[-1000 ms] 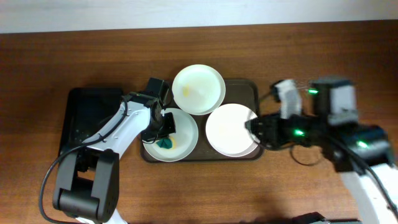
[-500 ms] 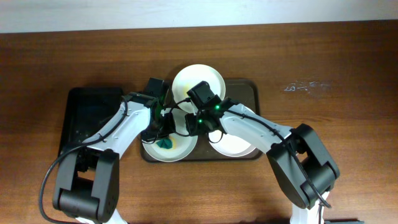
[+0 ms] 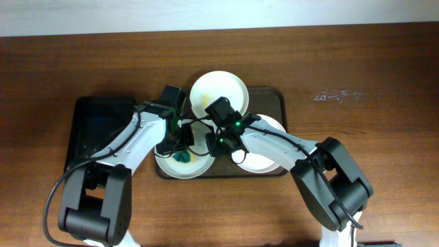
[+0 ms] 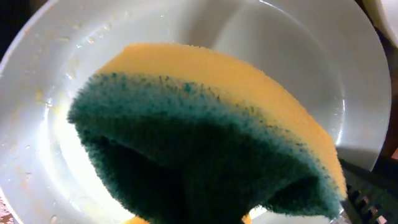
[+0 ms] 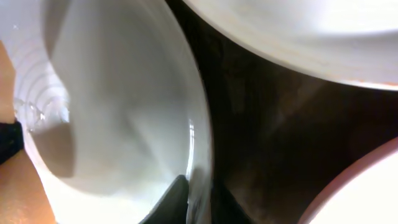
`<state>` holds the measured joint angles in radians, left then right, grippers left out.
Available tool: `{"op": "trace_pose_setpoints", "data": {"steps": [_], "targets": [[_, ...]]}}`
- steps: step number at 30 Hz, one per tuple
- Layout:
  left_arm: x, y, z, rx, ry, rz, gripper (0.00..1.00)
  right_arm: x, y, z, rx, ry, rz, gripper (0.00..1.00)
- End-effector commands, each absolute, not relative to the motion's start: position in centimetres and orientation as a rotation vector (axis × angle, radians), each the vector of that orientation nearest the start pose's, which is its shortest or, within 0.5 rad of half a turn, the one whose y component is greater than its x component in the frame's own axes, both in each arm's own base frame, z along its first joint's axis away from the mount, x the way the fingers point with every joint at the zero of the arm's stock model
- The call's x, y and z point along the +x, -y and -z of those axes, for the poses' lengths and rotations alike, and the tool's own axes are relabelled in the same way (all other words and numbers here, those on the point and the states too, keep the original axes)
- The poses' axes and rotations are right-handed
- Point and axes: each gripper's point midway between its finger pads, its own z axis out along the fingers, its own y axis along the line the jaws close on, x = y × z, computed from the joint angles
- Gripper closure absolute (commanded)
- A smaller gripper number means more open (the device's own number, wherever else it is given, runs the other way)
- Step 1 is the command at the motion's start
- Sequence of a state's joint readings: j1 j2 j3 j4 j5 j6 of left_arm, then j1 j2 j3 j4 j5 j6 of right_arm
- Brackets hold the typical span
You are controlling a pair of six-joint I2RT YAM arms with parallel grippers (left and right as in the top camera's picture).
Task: Clean dirty plates on tray and stack at the side
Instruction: 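Scrub the lower-left plate with the sponge in the left gripper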
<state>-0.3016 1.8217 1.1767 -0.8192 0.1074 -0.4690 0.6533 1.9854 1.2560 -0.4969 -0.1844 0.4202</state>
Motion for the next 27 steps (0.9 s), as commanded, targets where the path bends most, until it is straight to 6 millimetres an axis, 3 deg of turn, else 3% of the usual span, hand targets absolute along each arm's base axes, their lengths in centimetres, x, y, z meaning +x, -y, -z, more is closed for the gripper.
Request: {"op": "trace_pose_setpoints", "data": {"steps": [1, 3, 4, 7, 8, 10, 12, 14, 15, 19, 23, 27], "targets": [[32.5, 12.2, -3.0, -0.259, -3.043, 0.241, 1.0, 31.7, -28.3, 0.5, -0.386, -2.905, -0.452, 0.92], [32.6, 12.2, -2.4, -0.265, -3.031, 0.249, 0.98, 31.7, -28.3, 0.5, -0.385, -2.905, -0.452, 0.96], [32.5, 12.6, -1.8, -0.275, -3.027, 0.289, 0.91, 31.7, -28.3, 0.5, -0.386, -2.904, -0.452, 0.95], [32.2, 13.3, -0.9, -0.268, -3.022, 0.358, 0.56, 31.7, -28.4, 0.5, -0.386, -2.901, -0.454, 0.95], [32.2, 13.3, -0.9, -0.267, -3.023, 0.361, 0.51, 31.7, -28.4, 0.5, -0.386, -2.901, -0.454, 0.95], [31.8, 14.0, -0.9, -0.252, -3.037, 0.395, 0.65, 31.8, -28.4, 0.4, -0.384, -2.896, -0.452, 0.95], [31.2, 15.3, -1.0, -0.206, -3.05, 0.439, 0.59, 31.9, -28.4, 0.4, -0.384, -2.893, -0.454, 0.96], [30.8, 15.8, -1.0, -0.175, -3.058, 0.43, 0.81, 31.9, -28.5, 0.4, -0.384, -2.891, -0.455, 0.96], [30.8, 15.5, -0.8, -0.17, -3.057, 0.382, 0.99, 31.9, -28.4, 0.4, -0.384, -2.892, -0.455, 0.96], [30.5, 11.7, -0.2, -0.198, -3.056, 0.06, 1.0, 32.0, -28.4, 0.4, -0.382, -2.892, -0.454, 0.96], [28.9, 7.9, 1.2, -0.221, -3.045, -0.228, 1.0, 32.0, -28.3, 0.4, -0.38, -2.891, -0.448, 0.96], [28.9, 4.3, 0.2, -0.247, -2.959, -0.537, 1.0, 32.2, -28.1, 0.4, -0.37, -2.887, -0.426, 0.96]]}}
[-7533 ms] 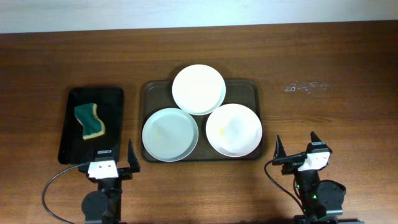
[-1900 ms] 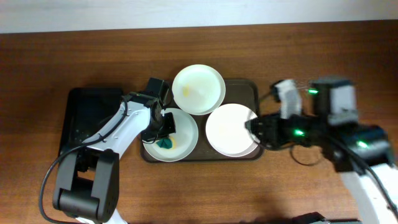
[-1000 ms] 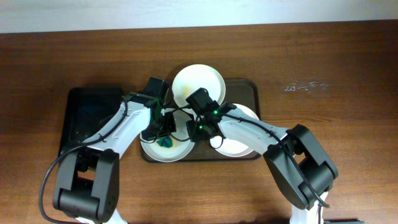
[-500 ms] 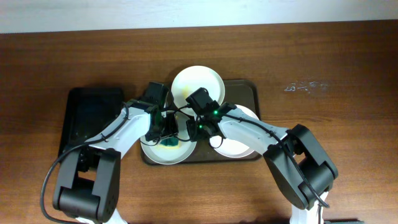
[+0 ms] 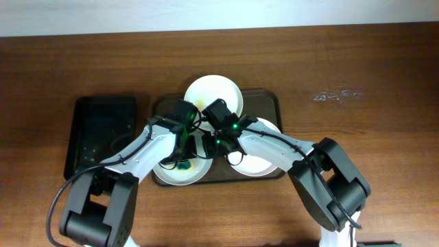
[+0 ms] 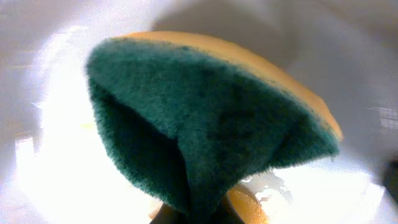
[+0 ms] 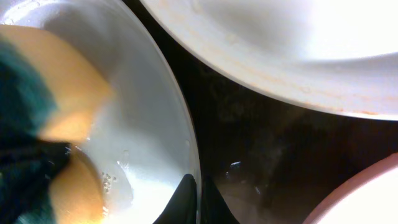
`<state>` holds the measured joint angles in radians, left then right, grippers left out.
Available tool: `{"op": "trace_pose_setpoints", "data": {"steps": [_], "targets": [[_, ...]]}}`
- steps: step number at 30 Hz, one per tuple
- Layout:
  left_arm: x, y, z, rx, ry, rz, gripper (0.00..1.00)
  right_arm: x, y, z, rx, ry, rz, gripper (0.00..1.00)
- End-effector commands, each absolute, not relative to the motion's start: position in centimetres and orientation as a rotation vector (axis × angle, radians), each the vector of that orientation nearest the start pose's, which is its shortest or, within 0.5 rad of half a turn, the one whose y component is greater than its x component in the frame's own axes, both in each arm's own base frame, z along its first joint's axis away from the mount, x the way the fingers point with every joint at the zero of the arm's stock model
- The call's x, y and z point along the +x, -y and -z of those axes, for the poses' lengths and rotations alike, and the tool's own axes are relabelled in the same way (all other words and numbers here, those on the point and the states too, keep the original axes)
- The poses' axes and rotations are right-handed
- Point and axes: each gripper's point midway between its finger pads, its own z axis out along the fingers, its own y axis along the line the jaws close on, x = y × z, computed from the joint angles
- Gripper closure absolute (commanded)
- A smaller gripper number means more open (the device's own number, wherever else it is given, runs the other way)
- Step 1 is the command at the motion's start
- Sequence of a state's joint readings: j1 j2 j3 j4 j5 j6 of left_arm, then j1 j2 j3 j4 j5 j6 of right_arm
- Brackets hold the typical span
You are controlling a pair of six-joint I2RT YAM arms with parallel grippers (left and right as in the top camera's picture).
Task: Clean dirty plates on tray and stack at the side
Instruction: 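Scrub the lower-left plate with the sponge in the left gripper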
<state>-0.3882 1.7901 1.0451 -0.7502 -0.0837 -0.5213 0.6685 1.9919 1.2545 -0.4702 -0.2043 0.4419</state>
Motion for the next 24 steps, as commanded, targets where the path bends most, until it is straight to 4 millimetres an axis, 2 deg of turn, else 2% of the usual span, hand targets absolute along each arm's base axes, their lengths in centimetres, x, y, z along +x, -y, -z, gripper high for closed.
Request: {"op": "trace_pose_setpoints", "data": {"steps": [1, 4, 9, 11, 12, 14, 17, 21, 24], "targets": [[29.2, 3.8, -0.4, -0.243, -2.944, -0.58, 1.0, 32.2, -28.1, 0.4, -0.37, -2.887, -0.426, 0.96], [30.1, 4.3, -1.8, -0.275, -2.932, -0.56, 1.0, 32.2, -28.1, 0.4, -0.37, -2.886, -0.427, 0.96], [32.0, 8.4, -5.1, -0.292, -2.944, -0.217, 1.0, 32.2, -28.1, 0.4, -0.37, -2.887, -0.426, 0.96], [32.1, 10.6, -6.8, -0.277, -2.941, -0.006, 1.0, 32.2, -28.1, 0.4, -0.37, -2.887, -0.426, 0.96], [31.9, 11.1, -7.0, -0.275, -2.95, 0.038, 1.0, 32.2, -28.1, 0.4, -0.37, -2.886, -0.426, 0.96], [31.6, 11.5, -6.5, -0.273, -2.969, 0.07, 1.0, 32.2, -28.1, 0.4, -0.37, -2.886, -0.426, 0.96], [30.2, 11.1, -4.4, -0.275, -2.998, 0.061, 1.0, 32.6, -27.8, 0.4, -0.314, -2.894, -0.437, 0.96], [30.0, 13.2, -0.5, -0.251, -2.937, 0.288, 1.0, 33.2, -27.4, 0.2, -0.28, -2.898, -0.49, 0.96], [30.0, 13.7, 1.0, -0.237, -2.892, 0.357, 1.0, 33.2, -27.4, 0.2, -0.26, -2.9, -0.494, 0.96]]}}
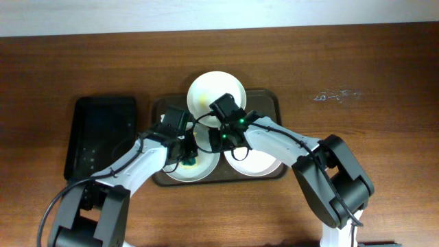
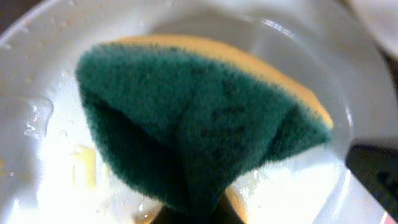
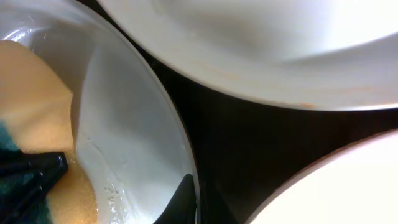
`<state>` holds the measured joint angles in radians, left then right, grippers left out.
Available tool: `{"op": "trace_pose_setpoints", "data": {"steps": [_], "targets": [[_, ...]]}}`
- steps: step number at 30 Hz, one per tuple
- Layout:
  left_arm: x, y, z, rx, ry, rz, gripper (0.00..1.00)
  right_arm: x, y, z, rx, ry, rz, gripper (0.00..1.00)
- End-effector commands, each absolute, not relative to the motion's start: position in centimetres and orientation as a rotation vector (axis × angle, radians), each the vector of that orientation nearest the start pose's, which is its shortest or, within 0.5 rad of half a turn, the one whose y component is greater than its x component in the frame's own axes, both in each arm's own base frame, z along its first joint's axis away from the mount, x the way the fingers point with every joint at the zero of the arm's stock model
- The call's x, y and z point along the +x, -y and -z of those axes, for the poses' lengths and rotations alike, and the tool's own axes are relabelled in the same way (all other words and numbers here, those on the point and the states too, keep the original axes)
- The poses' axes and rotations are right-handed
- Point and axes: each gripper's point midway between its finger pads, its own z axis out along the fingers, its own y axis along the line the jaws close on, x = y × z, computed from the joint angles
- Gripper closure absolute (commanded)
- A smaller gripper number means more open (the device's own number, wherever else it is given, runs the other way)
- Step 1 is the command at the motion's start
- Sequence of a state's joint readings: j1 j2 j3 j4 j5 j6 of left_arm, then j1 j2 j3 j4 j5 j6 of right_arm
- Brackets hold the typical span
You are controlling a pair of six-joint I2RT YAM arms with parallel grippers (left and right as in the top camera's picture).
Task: Clean dirty plates on tray and stack at the side
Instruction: 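Scrub the lower-left plate with the sponge in the left gripper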
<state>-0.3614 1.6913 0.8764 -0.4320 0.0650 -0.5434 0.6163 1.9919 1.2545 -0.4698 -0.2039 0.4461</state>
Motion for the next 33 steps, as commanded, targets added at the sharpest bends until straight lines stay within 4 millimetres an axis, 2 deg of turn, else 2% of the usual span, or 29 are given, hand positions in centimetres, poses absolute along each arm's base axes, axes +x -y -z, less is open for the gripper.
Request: {"op": "trace_pose_setpoints", "data": {"steps": [1, 3, 5, 7, 9, 12, 13, 14, 15, 16, 18, 20, 23, 26, 28, 30, 31, 33], "targets": [[30.0, 13.4, 1.2, -0.239, -2.883, 0.341, 1.0, 33.2, -27.4, 0.2, -0.215, -2.908, -0.499, 0.96], [30.5, 10.5, 1.5, -0.272, -2.845, 0.101, 1.0, 33.1, -27.4, 0.3, -0.205, -2.916, -0.496, 0.96], [30.4, 6.6, 1.1, -0.309, -2.807, -0.196, 1.0, 32.9, -27.2, 0.3, -0.204, -2.927, -0.488, 0.96], [30.3, 4.3, 0.2, -0.39, -2.81, -0.313, 1.0, 32.8, -27.2, 0.4, -0.204, -2.928, -0.488, 0.96], [31.6, 2.5, -1.8, -0.472, -2.796, -0.355, 1.0, 32.8, -27.2, 0.4, -0.204, -2.928, -0.488, 0.96], [33.6, 2.7, -4.5, -0.498, -2.753, -0.313, 1.0, 32.8, -27.2, 0.4, -0.204, -2.928, -0.488, 0.96], [34.4, 3.8, -5.5, -0.493, -2.752, -0.225, 1.0, 32.8, -27.2, 0.4, -0.204, -2.928, -0.488, 0.96], [34.6, 6.0, -5.6, -0.481, -2.786, -0.054, 1.0, 32.9, -27.2, 0.3, -0.204, -2.927, -0.488, 0.96], [34.4, 8.8, -5.4, -0.455, -2.834, 0.175, 1.0, 32.9, -27.2, 0.3, -0.204, -2.927, -0.489, 0.96], [34.0, 10.3, -5.2, -0.438, -2.858, 0.288, 1.0, 32.9, -27.2, 0.3, -0.204, -2.926, -0.489, 0.96], [33.4, 11.9, -4.5, -0.396, -2.88, 0.371, 1.0, 32.9, -27.3, 0.3, -0.204, -2.923, -0.491, 0.96], [32.2, 12.5, -2.7, -0.359, -2.898, 0.367, 1.0, 33.0, -27.3, 0.3, -0.204, -2.92, -0.493, 0.96], [31.2, 12.2, -0.7, -0.36, -2.896, 0.368, 1.0, 33.0, -27.3, 0.3, -0.204, -2.92, -0.493, 0.96], [31.1, 12.0, 0.9, -0.348, -2.838, 0.376, 1.0, 33.0, -27.3, 0.3, -0.204, -2.92, -0.493, 0.96], [31.1, 9.2, 1.4, -0.389, -2.818, 0.161, 1.0, 32.9, -27.3, 0.3, -0.205, -2.923, -0.491, 0.96], [30.6, 5.5, 1.4, -0.431, -2.803, -0.115, 1.0, 32.8, -27.2, 0.4, -0.204, -2.93, -0.486, 0.96], [30.4, 3.7, 0.8, -0.467, -2.801, -0.222, 1.0, 32.8, -27.2, 0.4, -0.204, -2.93, -0.486, 0.96], [31.0, 1.9, -1.2, -0.522, -2.777, -0.289, 1.0, 32.8, -27.2, 0.3, -0.205, -2.929, -0.486, 0.96]]}}
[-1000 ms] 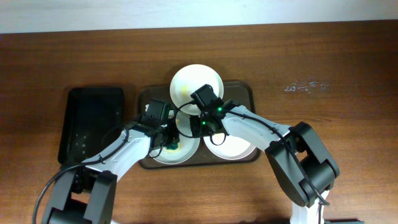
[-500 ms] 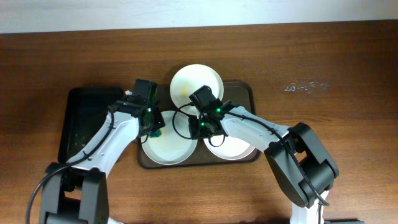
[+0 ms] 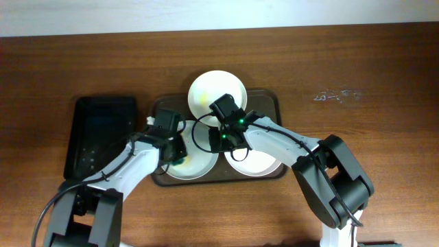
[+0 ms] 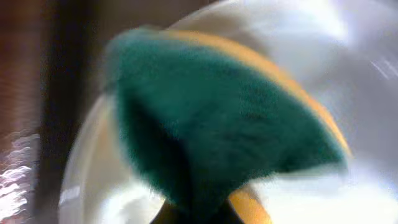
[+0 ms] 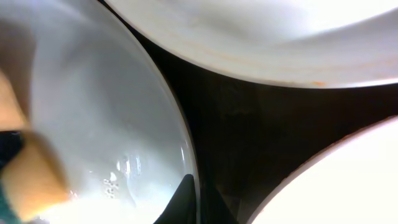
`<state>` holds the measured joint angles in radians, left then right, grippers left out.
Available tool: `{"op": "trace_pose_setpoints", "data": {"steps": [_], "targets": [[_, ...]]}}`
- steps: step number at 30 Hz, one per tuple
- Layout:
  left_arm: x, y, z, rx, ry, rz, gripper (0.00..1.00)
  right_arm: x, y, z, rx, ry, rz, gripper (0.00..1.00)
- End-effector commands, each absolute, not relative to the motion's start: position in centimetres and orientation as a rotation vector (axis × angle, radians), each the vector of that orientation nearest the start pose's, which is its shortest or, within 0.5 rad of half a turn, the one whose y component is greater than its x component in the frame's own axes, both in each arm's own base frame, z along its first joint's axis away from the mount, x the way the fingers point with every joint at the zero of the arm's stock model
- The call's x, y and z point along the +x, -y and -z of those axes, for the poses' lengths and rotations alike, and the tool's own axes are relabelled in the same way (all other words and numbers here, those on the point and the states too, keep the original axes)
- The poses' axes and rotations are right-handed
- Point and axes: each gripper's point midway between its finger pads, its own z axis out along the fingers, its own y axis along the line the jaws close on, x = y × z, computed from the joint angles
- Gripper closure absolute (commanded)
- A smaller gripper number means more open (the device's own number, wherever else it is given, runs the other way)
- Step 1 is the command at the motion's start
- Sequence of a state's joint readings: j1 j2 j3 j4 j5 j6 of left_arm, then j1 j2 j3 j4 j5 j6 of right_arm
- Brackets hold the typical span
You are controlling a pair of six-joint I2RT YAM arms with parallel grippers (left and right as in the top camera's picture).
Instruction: Clean dirty plates on tray and stack at the side
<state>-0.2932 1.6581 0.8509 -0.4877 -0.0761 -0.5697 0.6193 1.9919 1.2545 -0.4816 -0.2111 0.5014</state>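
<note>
Three white plates lie on a dark brown tray (image 3: 271,99). My left gripper (image 3: 177,155) is shut on a folded green and yellow sponge (image 4: 217,118) and presses it onto the front left plate (image 3: 200,163), at that plate's left edge. Blur hides detail in the left wrist view. My right gripper (image 5: 198,198) is shut on the same plate's right rim (image 5: 189,143), one finger inside and one outside. The sponge (image 5: 25,180) also shows at the left of the right wrist view. The back plate (image 3: 217,92) and the right plate (image 3: 260,159) lie untouched.
A black rectangular mat (image 3: 99,134) lies left of the tray on the brown wooden table (image 3: 357,151). The two arms meet over the tray's middle. The back plate (image 5: 280,31) and the right plate (image 5: 354,180) lie close to the pinched rim.
The sponge in my left gripper has moved from the middle of the front left plate to its left edge. My right gripper still pinches the plate's right rim in the same place.
From the oldest moment my right gripper was shut on the front left plate's rim and my left held the sponge on that plate. The sponge lay at a different spot of the plate at each moment, now at the left edge. The tray and plates shifted slightly.
</note>
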Motion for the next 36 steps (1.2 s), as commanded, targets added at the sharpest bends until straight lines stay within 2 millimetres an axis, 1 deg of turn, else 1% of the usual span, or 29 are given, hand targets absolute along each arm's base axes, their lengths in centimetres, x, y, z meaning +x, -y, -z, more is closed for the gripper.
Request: {"op": "trace_pose_setpoints", "data": {"steps": [1, 3, 4, 5, 6, 7, 8, 10, 11, 12, 13, 14, 16, 17, 19, 21, 22, 24, 26, 27, 28, 29, 30, 31, 32, 33, 34, 35, 36], "targets": [[31.8, 1.3, -2.8, -0.548, -2.748, -0.299, 1.0, 32.9, -27.2, 0.1, -0.205, -2.923, -0.491, 0.96], [33.3, 1.2, -6.6, -0.569, -2.676, -0.247, 1.0, 33.1, -27.4, -1.1, -0.215, -2.892, -0.509, 0.96], [33.8, 2.0, -8.5, -0.565, -2.646, -0.165, 1.0, 33.3, -27.7, -2.2, -0.251, -2.861, -0.522, 0.96], [34.0, 2.8, -9.8, -0.556, -2.626, -0.081, 1.0, 33.3, -28.0, -3.2, -0.295, -2.83, -0.532, 0.96], [34.0, 3.9, -12.0, -0.54, -2.584, 0.033, 1.0, 33.4, -28.4, -4.8, -0.324, -2.783, -0.535, 0.96], [33.9, 4.2, -13.4, -0.534, -2.552, 0.092, 1.0, 33.4, -28.8, -6.3, -0.343, -2.737, -0.524, 0.96], [33.7, 4.2, -15.1, -0.538, -2.505, 0.15, 1.0, 33.4, -29.0, -7.2, -0.377, -2.705, -0.516, 0.96], [33.2, 3.0, -17.5, -0.571, -2.429, 0.176, 1.0, 33.5, -28.9, -8.5, -0.421, -2.654, -0.47, 0.96], [32.9, 1.8, -18.7, -0.605, -2.386, 0.172, 1.0, 33.5, -28.8, -9.0, -0.444, -2.632, -0.437, 0.96], [32.2, 0.2, -19.7, -0.657, -2.349, 0.158, 1.0, 33.7, -28.2, -9.6, -0.431, -2.614, -0.383, 0.96], [31.2, -1.9, -20.0, -0.733, -2.326, 0.129, 1.0, 34.2, -27.3, -10.8, -0.436, -2.581, -0.282, 0.96], [30.4, -3.9, -19.8, -0.814, -2.32, 0.092, 1.0, 34.7, -26.9, -12.3, -0.453, -2.546, -0.222, 0.96], [29.7, -6.5, -18.9, -0.856, -2.347, 0.018, 1.0, 35.4, -27.1, -15.2, -0.564, -2.451, -0.123, 0.96], [29.4, -7.4, -18.5, -0.871, -2.363, -0.006, 1.0, 35.9, -26.8, -16.5, -0.58, -2.405, -0.035, 0.96], [29.1, -8.3, -17.7, -0.922, -2.379, -0.021, 1.0, 36.3, -26.1, -19.2, -0.628, -2.304, 0.182, 0.96], [29.1, -8.7, -17.1, -0.943, -2.394, -0.03, 1.0, 36.2, -26.1, -21.6, -0.724, -2.18, 0.383, 0.96], [29.2, -8.7, -16.8, -0.946, -2.402, -0.032, 1.0, 36.0, -26.3, -22.7, -0.774, -2.111, 0.477, 0.96], [29.2, -8.7, -16.3, -0.952, -2.423, -0.036, 1.0, 35.3, -26.9, -25.9, -0.905, -1.9, 0.762, 0.96], [29.2, -8.7, -15.9, -0.956, -2.436, -0.038, 1.0, 34.3, -28.0, -28.0, -0.935, -1.78, 0.886, 0.96], [29.1, -8.6, -15.9, -0.957, -2.438, -0.037, 1.0, 33.7, -28.6, -28.2, -0.931, -1.767, 0.876, 0.96], [29.1, -8.5, -15.9, -0.955, -2.441, -0.028, 1.0, 33.4, -29.0, -28.0, -0.87, -1.793, 0.81, 0.96], [29.2, -8.3, -15.8, -0.95, -2.445, -0.008, 1.0, 33.1, -29.3, -26.8, -0.811, -1.862, 0.691, 0.96], [29.3, -7.8, -15.8, -0.942, -2.452, 0.03, 1.0, 32.7, -29.7, -24.8, -0.796, -1.97, 0.541, 0.96], [29.5, -7.2, -15.8, -0.927, -2.461, 0.07, 1.0, 32.2, -30.3, -21.9, -0.777, -2.13, 0.329, 0.96], [29.6, -6.7, -15.8, -0.909, -2.47, 0.109, 1.0, 32.0, -30.4, -19.5, -0.705, -2.275, 0.148, 0.96], [29.8, -5.7, -15.8, -0.89, -2.481, 0.189, 1.0, 32.2, -29.6, -16.9, -0.592, -2.423, 0.001, 0.96], [29.9, -4.8, -15.9, -0.865, -2.495, 0.254, 1.0, 32.3, -28.9, -14.9, -0.506, -2.53, -0.088, 0.96], [30.1, -3.3, -16.1, -0.759, -2.523, 0.342, 1.0, 32.3, -27.7, -12.2, -0.435, -2.655, -0.179, 0.96], [30.2, -2.3, -16.2, -0.682, -2.539, 0.394, 1.0, 32.1, -27.1, -10.6, -0.42, -2.717, -0.22, 0.96]]}}
